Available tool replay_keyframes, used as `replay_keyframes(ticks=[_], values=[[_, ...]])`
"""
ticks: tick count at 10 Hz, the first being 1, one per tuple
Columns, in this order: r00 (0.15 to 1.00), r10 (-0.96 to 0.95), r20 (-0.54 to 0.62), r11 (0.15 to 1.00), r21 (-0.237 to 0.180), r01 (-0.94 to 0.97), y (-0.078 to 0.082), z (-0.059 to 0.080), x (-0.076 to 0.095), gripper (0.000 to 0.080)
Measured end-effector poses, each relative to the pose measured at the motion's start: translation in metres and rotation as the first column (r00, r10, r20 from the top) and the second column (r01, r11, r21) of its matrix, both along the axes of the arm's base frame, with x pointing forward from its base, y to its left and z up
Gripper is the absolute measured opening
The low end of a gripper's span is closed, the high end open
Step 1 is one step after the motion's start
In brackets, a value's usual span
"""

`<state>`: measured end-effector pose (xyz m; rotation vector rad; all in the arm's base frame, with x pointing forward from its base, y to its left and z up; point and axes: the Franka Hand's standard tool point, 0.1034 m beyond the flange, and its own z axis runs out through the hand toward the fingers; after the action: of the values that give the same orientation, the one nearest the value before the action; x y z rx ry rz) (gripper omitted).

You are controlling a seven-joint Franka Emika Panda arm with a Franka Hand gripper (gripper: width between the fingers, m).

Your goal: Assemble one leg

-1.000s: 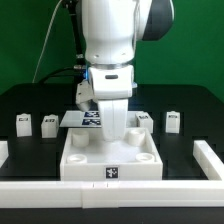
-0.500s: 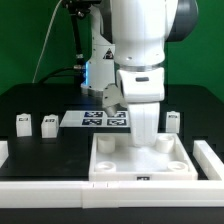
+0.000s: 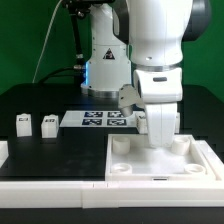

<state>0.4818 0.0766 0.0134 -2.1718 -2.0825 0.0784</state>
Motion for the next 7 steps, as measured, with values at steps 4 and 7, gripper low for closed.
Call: replay_keyframes(ticks=[4, 7], values=[[1.000, -0.002, -0.002, 1.000, 0.000, 0.002, -0.0012, -0.0006, -0.0004, 0.0568], [1.000, -0.004, -0.002, 1.000, 0.000, 0.004, -0.0019, -0.0010, -0.0006, 0.0645]])
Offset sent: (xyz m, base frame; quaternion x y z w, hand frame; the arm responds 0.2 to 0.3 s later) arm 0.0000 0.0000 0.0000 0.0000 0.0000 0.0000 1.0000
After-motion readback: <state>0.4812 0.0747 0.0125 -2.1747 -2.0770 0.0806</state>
